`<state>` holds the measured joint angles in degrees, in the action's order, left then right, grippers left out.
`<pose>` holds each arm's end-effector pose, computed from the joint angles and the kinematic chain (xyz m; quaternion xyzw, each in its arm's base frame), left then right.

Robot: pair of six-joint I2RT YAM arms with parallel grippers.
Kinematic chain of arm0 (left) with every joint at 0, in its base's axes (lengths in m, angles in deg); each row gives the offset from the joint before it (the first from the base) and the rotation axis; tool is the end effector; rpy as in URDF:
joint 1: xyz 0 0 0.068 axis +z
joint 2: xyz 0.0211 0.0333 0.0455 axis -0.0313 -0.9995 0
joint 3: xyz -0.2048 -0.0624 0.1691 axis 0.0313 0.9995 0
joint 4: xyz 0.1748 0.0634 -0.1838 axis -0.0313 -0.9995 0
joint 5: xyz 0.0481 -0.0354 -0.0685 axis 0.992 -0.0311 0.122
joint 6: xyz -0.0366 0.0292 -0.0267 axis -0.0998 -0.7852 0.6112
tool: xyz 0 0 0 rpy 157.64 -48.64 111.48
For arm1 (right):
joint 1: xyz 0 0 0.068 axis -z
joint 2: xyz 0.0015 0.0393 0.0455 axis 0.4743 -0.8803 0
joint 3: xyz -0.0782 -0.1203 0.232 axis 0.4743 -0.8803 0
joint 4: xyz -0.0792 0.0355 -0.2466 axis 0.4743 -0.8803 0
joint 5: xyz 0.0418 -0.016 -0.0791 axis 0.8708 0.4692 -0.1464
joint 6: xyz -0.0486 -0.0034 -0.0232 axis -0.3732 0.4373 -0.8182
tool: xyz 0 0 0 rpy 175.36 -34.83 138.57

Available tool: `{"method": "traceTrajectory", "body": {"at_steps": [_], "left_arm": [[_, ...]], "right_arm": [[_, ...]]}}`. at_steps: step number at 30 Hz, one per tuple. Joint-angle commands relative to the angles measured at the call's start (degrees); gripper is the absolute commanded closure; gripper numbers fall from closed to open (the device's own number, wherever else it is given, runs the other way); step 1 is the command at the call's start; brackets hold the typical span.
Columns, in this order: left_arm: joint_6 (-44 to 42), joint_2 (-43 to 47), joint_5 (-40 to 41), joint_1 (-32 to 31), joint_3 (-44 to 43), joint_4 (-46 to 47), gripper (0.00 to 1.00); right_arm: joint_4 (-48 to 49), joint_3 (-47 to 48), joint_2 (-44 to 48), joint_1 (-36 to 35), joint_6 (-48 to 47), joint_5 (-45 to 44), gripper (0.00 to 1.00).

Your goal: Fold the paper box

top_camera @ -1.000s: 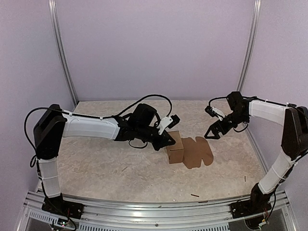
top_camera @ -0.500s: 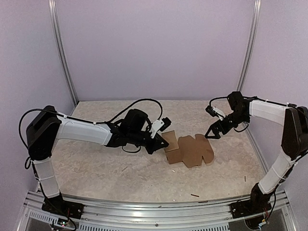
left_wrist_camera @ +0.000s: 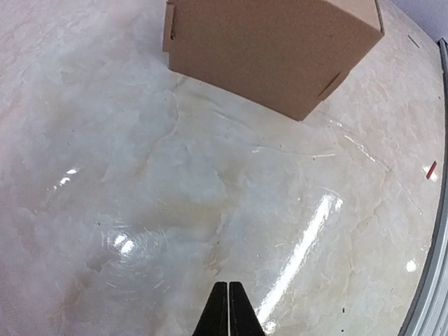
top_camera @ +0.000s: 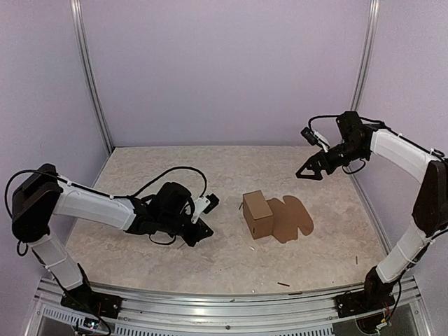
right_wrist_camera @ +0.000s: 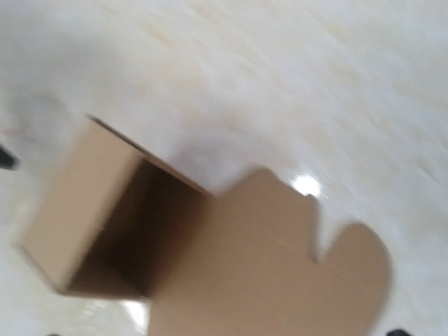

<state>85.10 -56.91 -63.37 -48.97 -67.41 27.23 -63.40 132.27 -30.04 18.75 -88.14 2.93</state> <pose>0.2040 -0.2607 0.1491 0.3944 0.8323 -0.2574 0.2924 0.3229 0.0762 0.2896 -0.3106 0.8645 0.2844 0.2743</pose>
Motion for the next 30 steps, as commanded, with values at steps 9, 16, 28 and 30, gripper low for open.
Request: {"method": "traceTrajectory", "body": {"at_steps": [9,16,28,30], "left_arm": [[4.42,4.14,10.81,-0.49,-14.98,-2.96,0.89],[3.06,-6.49,7.29,-1.24,-24.43,-3.23,1.00],[2.10,-13.64,-10.72,-0.53,-28.35,-2.54,0.98],[2.16,-13.56,-10.77,-0.48,-27.63,-1.90,0.99]], "right_arm": [[4.95,-3.86,6.60,3.41,9.06,-20.38,0.00],[6.39,-11.05,8.78,23.89,8.69,3.99,0.04],[1.67,-17.20,1.91,21.00,2.07,5.41,0.00],[2.04,-17.56,1.66,18.85,2.06,3.58,0.00]]}}
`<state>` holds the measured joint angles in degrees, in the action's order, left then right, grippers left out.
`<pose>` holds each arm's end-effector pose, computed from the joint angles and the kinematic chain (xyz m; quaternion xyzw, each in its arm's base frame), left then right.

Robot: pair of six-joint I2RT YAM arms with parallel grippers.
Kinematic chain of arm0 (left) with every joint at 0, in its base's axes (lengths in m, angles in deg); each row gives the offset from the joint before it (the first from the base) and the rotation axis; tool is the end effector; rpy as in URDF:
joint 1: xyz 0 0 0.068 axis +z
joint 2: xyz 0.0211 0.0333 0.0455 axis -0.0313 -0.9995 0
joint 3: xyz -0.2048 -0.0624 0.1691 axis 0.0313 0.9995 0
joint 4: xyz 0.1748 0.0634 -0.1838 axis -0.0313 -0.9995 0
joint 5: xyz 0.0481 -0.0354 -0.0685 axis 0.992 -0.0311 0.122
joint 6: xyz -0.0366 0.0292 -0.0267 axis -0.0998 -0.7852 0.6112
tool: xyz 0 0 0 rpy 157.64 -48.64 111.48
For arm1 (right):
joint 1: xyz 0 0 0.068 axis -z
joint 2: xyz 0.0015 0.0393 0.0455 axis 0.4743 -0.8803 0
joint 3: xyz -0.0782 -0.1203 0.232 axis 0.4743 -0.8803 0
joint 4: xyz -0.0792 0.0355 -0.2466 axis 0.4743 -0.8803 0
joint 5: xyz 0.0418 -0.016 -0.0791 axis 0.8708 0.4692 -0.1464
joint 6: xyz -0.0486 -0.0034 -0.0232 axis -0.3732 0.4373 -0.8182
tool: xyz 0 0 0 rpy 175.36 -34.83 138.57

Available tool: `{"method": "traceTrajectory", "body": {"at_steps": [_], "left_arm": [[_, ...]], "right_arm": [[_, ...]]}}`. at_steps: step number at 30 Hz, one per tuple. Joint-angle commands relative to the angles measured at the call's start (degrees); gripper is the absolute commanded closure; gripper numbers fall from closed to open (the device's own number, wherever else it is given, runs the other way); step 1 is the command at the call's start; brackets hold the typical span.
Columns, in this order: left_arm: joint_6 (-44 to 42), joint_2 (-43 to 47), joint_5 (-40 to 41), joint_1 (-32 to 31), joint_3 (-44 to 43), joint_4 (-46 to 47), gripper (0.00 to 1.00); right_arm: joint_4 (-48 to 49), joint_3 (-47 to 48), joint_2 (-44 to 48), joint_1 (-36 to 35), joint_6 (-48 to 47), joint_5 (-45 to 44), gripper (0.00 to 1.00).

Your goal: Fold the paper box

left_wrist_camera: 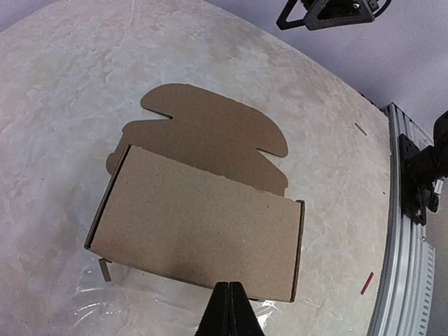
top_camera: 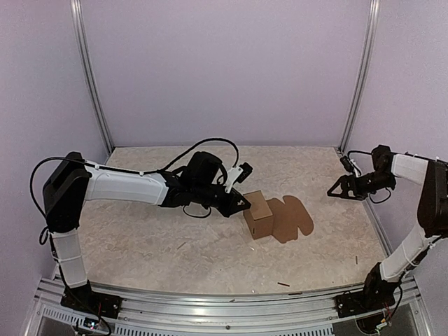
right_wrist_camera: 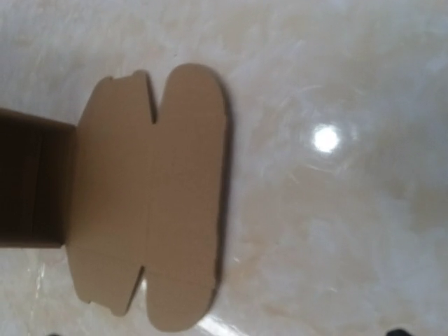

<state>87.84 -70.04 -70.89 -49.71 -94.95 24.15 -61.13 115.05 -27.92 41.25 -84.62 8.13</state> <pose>0.2607 -0.3461 0.2077 0.3978 0.7783 -0.3544 0.3322 0.2892 -0.0418 0.2167 -0.0799 0.9198 0.3098 0.2271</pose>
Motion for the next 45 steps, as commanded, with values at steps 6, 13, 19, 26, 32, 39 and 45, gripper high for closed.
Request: {"method": "traceTrajectory", "body": {"at_steps": [6,13,19,26,32,39,45], "left_arm": [[-0.94,-0.15,-4.45,0.29,-0.72,2.94,1.00],[-1.12,-5.27,-4.94,0.80,-6.25,0.11,1.00],[-1.08,-6.34,-5.60,1.17,-4.54,1.01,1.00],[-0.26,-2.82,-3.86,1.65,1.84,3.72,1.00],[0.97,-0.78,-2.94,1.78,7.80,4.66,1.00],[2.54,1.76,-1.00,2.02,15.68,7.20,1.00],[3.58,1.82,0.11,2.20,19.41,7.97,1.00]], "right_arm": [[-0.04,0.66,-2.03,-8.13,-1.84,-4.17,0.03],[-0.62,1.81,-5.50,-11.14,-1.70,-5.87,0.04],[-1.81,3.50,-9.34,-12.14,-1.82,-4.67,0.04],[-3.68,8.01,-11.71,-12.58,-2.56,-2.70,0.00],[-9.08,15.95,-10.69,-12.58,-4.48,1.86,0.00],[-12.11,22.36,-7.99,-15.77,-2.78,-0.84,0.00],[-11.47,23.70,-3.94,-22.68,-3.31,-3.27,0.00]]}}
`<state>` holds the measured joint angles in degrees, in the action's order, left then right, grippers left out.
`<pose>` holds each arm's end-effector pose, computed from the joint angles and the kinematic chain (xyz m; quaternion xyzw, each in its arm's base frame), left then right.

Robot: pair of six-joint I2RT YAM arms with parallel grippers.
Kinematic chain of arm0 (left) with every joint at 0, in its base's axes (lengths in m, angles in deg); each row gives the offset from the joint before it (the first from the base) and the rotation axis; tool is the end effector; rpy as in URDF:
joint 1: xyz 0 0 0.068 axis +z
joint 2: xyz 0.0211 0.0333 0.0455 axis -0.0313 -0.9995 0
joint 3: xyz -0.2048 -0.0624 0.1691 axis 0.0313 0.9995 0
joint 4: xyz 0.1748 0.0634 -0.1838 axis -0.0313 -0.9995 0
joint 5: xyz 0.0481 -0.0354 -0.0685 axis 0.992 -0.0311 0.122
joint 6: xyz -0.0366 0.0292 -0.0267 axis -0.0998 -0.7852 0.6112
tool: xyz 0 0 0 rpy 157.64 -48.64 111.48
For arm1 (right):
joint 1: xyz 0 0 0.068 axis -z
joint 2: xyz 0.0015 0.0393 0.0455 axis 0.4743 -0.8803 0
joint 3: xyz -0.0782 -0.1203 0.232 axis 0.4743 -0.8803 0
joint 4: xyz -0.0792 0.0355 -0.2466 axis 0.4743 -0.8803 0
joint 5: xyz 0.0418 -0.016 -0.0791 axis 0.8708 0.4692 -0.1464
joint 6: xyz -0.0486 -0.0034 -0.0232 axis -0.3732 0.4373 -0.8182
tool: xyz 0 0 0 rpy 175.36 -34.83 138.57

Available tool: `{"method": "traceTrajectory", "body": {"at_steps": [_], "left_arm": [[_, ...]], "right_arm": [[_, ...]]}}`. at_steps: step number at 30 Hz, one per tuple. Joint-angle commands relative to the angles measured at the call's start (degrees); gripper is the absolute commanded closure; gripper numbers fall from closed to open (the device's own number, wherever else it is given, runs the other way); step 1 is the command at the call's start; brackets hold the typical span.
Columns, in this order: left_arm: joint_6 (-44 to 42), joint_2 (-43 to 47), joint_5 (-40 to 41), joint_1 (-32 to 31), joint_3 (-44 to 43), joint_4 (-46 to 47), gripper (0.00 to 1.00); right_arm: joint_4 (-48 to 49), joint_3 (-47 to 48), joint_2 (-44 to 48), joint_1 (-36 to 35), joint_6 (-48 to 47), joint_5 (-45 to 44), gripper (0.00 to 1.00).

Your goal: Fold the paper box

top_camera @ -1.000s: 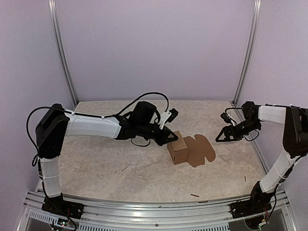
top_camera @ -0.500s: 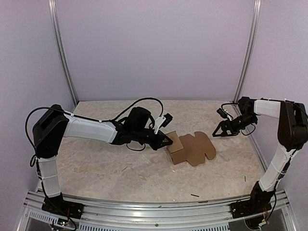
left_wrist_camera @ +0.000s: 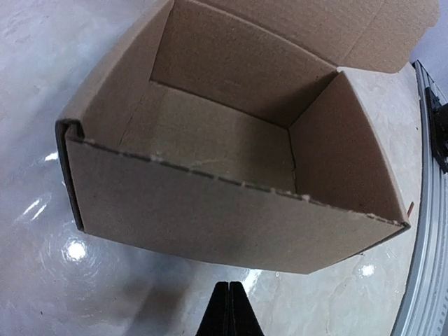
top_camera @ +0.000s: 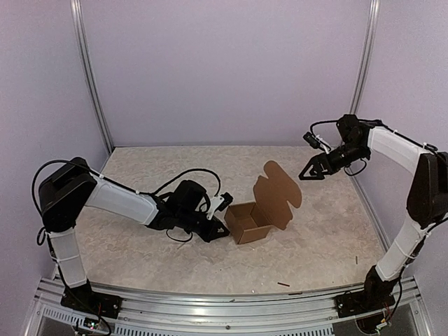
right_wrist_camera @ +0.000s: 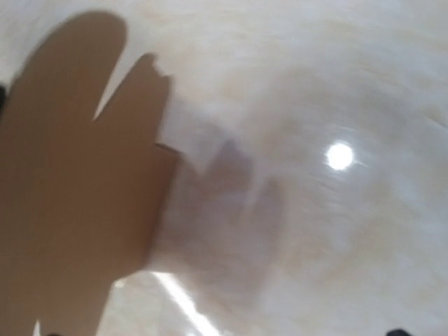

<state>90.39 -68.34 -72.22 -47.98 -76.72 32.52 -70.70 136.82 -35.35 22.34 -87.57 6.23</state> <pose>0.2359 -0.2978 0.1357 0.3728 0.8219 -0.3384 0.2664 0.3378 0.0586 0.2793 -0.2642 0.8845 0.3162 0.2190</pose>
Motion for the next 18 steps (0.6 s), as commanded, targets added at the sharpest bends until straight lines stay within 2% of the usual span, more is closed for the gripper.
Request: {"method": "traceTrajectory", "body": {"at_steps": [1,10,11,15,16,18], "left_arm": [[1.03,0.39,1.71,0.43,1.52,-0.69,1.00],[-1.78,7.73,8.27,0.56,4.48,-6.86,1.00],[-2.43,9.44,9.33,0.71,5.05,-6.84,0.96],[-5.99,12.78,13.58,1.62,5.47,-3.67,0.49],[-7.08,12.97,14.20,1.87,4.88,-2.24,0.41],[-9.48,12.29,13.44,2.68,2.96,0.99,0.35]], "right_arm": [[-2.07,2.34,4.03,-4.34,-0.65,-0.83,0.00],[-2.61,1.40,6.77,-10.44,-3.81,1.52,0.01],[-2.64,1.20,6.90,-11.19,-4.45,1.61,0.00],[-3.24,1.32,6.44,-14.27,-5.91,1.18,0.00],[-3.54,1.76,5.97,-15.07,-5.91,0.56,0.00],[-4.12,2.95,4.91,-16.86,-5.91,-0.97,0.00]]}}
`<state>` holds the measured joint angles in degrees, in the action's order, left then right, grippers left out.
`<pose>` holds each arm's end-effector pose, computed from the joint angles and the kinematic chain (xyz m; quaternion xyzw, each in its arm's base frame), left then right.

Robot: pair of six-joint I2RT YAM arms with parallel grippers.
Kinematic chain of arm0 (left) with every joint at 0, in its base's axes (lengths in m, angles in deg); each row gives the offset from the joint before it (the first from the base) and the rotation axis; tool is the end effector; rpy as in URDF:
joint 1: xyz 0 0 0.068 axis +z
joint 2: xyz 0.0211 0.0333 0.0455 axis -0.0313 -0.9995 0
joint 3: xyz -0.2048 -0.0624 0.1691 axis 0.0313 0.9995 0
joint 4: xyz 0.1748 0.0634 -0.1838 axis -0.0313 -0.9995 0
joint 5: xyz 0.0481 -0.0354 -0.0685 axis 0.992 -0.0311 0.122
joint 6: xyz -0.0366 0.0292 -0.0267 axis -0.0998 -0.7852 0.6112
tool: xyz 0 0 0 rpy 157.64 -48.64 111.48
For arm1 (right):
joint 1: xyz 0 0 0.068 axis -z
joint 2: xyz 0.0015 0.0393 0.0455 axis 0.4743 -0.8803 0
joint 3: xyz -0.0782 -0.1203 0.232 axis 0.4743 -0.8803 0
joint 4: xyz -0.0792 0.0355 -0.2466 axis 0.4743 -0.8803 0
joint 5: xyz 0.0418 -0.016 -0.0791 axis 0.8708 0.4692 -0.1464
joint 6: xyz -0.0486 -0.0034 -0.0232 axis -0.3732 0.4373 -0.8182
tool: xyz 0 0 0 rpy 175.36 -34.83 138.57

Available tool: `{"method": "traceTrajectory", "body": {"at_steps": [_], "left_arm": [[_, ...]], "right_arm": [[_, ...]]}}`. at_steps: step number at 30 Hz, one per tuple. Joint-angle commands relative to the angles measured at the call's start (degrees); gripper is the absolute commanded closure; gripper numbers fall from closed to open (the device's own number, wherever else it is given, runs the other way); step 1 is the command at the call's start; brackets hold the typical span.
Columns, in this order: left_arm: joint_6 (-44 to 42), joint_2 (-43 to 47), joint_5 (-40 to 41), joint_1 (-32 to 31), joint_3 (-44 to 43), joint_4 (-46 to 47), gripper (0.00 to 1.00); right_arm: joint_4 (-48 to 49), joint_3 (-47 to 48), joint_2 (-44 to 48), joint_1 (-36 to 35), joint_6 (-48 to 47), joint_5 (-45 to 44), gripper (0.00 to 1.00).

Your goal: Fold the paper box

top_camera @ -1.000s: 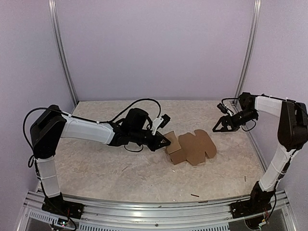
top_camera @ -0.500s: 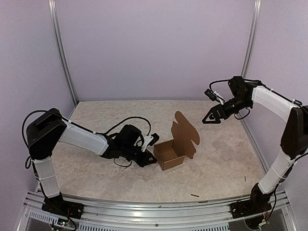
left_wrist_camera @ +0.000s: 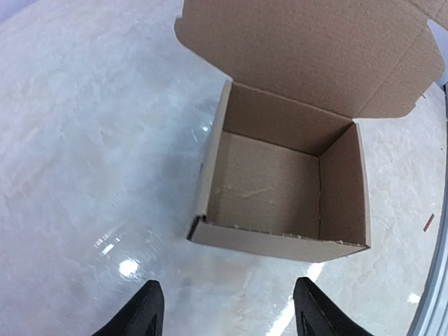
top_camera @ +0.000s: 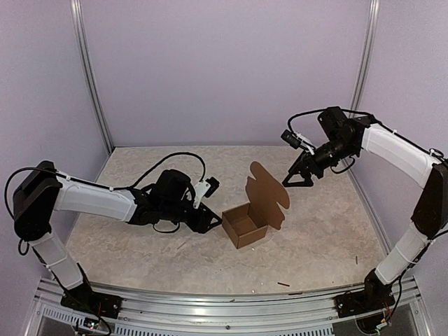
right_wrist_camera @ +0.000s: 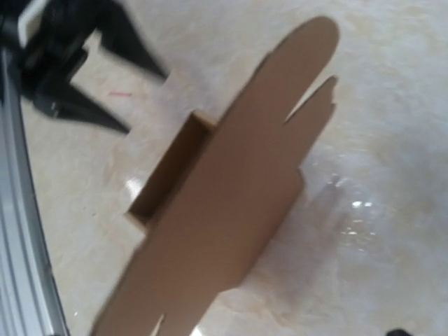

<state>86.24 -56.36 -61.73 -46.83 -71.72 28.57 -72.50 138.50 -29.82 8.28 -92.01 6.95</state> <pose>0.2259 -0.2654 0.1757 0.3618 0.8244 -0.2643 0.3458 0.2959 0.1329 0.3171 -0.4147 0.8132 0.3344 0.2345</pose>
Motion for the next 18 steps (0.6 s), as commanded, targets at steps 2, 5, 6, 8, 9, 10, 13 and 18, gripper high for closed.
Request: {"method": "traceTrajectory", "body": {"at_steps": [2,5,6,8,9,10,13,18], "left_arm": [[-8.14,-1.33,0.48,2.89,-4.83,7.51,0.32],[-10.92,-6.64,-3.71,5.21,-11.56,7.01,0.30],[-11.62,-8.21,-5.12,5.94,-14.02,6.09,0.30],[-12.51,-11.82,-7.00,6.93,-17.23,5.11,0.29],[-12.75,-13.03,-7.53,7.22,-18.14,5.06,0.29],[-12.89,-13.79,-7.79,7.30,-18.64,5.05,0.29],[-12.25,-13.50,-7.71,7.31,-17.60,5.94,0.30],[-10.75,-8.91,-6.54,7.10,-12.81,8.17,0.31]], "right_arm": [[-3.33,2.72,-1.98,-4.83,-1.31,-3.41,0.00],[-4.95,4.89,-4.09,-7.42,-1.32,-4.92,0.00],[-5.06,5.43,-4.39,-8.14,-1.21,-5.43,0.00],[-5.10,6.43,-5.06,-9.58,-0.55,-7.40,0.00],[-5.12,6.93,-5.40,-10.09,-0.14,-8.69,0.01],[-4.82,7.42,-5.77,-10.52,0.53,-10.05,0.05],[-4.12,8.19,-7.28,-10.98,2.05,-13.61,0.24],[-4.47,10.65,-9.67,-11.42,1.94,-13.66,0.61]]}}
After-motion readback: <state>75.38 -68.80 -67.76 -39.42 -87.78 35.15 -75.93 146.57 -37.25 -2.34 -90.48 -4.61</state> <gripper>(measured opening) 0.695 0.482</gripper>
